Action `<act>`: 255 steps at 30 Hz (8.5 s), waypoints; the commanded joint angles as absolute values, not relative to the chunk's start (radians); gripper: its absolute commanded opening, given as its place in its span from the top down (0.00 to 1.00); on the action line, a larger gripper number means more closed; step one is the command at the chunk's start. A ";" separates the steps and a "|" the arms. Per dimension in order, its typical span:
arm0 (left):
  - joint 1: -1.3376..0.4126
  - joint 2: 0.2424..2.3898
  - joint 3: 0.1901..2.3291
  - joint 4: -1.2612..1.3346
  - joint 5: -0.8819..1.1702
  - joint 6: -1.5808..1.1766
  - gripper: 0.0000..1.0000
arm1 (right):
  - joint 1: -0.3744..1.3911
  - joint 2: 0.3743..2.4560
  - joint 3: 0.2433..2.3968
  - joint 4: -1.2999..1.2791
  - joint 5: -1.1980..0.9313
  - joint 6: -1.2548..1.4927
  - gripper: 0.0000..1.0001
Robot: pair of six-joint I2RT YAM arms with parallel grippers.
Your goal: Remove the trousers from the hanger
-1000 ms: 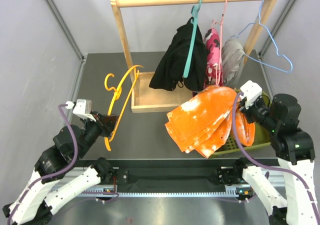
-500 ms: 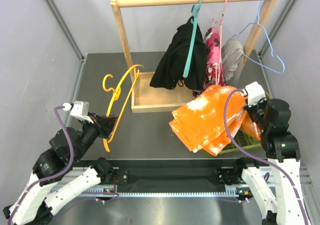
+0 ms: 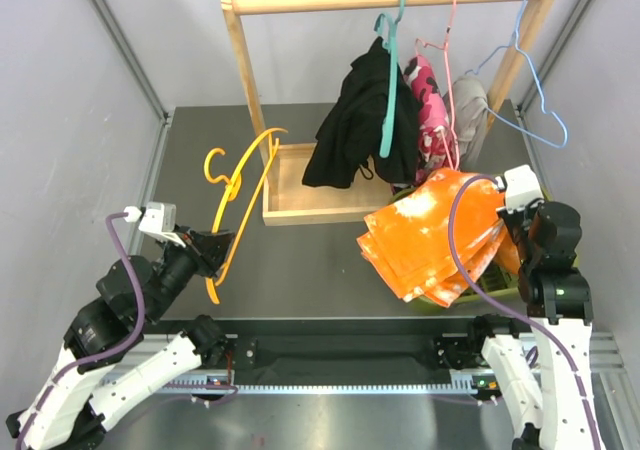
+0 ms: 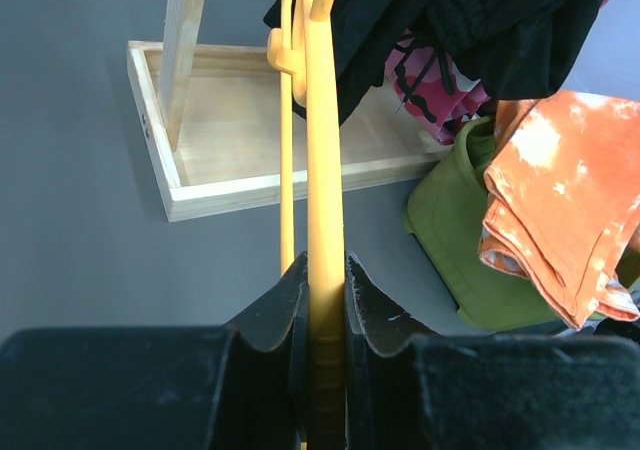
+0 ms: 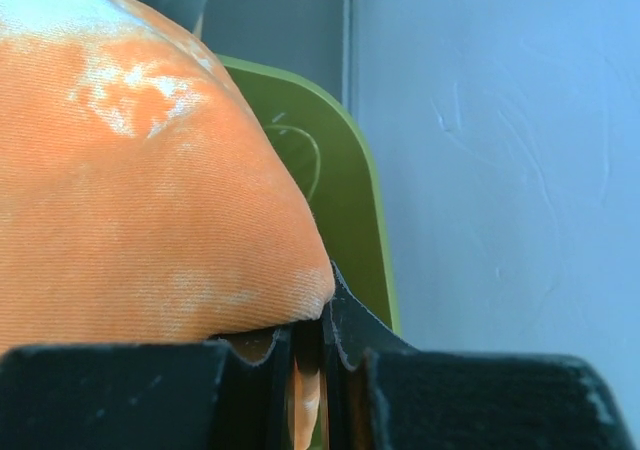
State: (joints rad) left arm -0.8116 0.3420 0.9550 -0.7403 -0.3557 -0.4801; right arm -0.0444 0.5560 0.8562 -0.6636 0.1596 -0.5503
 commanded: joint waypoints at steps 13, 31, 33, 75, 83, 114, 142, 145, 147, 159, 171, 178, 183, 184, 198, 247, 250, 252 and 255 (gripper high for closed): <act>-0.805 0.394 1.015 -0.601 -0.302 -0.483 1.00 | -0.077 0.554 0.687 -0.580 0.244 -0.669 0.77; -0.807 0.531 1.078 -0.515 -0.216 -0.488 1.00 | -0.078 0.474 0.790 -0.877 -0.020 -0.873 0.00; -0.807 0.541 1.083 -0.512 -0.209 -0.491 1.00 | -0.077 0.472 0.837 -0.908 -0.086 -0.876 0.00; -0.651 1.275 1.776 -0.400 -0.402 -0.459 1.00 | -0.077 0.555 0.758 -0.782 -0.770 -0.666 0.00; -0.440 1.360 1.815 -0.408 -0.163 -0.569 1.00 | -0.077 0.552 0.758 -0.782 -0.765 -0.666 0.00; -0.422 1.212 1.733 -0.486 -0.117 -0.476 0.11 | -0.100 0.549 0.753 -0.779 -0.765 -0.664 0.00; -0.433 1.107 1.755 -0.462 0.342 -0.601 0.12 | -0.109 0.561 0.750 -0.772 -0.759 -0.661 0.00; -0.501 1.160 1.790 -0.451 0.361 -0.577 0.12 | -0.109 0.560 0.750 -0.773 -0.758 -0.660 0.00; -0.591 1.201 1.822 -0.451 0.304 -0.539 0.12 | -0.110 0.560 0.749 -0.773 -0.758 -0.660 0.00; -0.814 1.541 2.118 -0.604 -0.049 -0.345 0.11 | -0.110 0.551 0.749 -0.772 -0.756 -0.660 0.00; -0.882 1.765 2.324 -0.640 -0.253 -0.223 0.21 | -0.110 0.549 0.749 -0.775 -0.761 -0.661 0.00; -0.882 1.830 2.371 -0.630 -0.406 -0.109 0.43 | -0.110 0.549 0.749 -0.775 -0.762 -0.663 0.00; -0.885 1.850 2.410 -0.614 -0.414 -0.074 1.00 | -0.110 0.551 0.749 -0.776 -0.762 -0.663 0.00; -0.887 1.845 2.408 -0.604 -0.426 -0.072 1.00 | -0.110 0.551 0.749 -0.776 -0.762 -0.663 0.00; -0.887 1.623 2.274 -0.316 -0.388 -0.136 1.00 | -0.110 0.554 0.750 -0.776 -0.764 -0.664 0.00; -0.887 1.029 1.545 -0.426 -0.210 -0.419 1.00 | 0.345 0.836 1.092 -1.041 -0.666 -0.929 0.00; -0.887 1.040 1.536 -0.414 -0.206 -0.434 1.00 | 0.460 0.920 1.190 -1.031 -0.609 -0.876 0.00; -0.887 1.048 1.529 -0.407 -0.204 -0.451 1.00 | 0.539 0.986 1.247 -1.008 -0.556 -0.824 0.00; -0.887 1.049 1.509 -0.379 -0.210 -0.480 1.00 | 0.636 1.083 1.380 -0.999 -0.515 -0.764 0.00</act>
State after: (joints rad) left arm -0.8879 1.0565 1.5108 -0.5724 -0.2138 -0.4427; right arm 0.5594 1.0164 1.2682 -1.0840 -0.5854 -0.8730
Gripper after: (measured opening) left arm 0.171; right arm 0.996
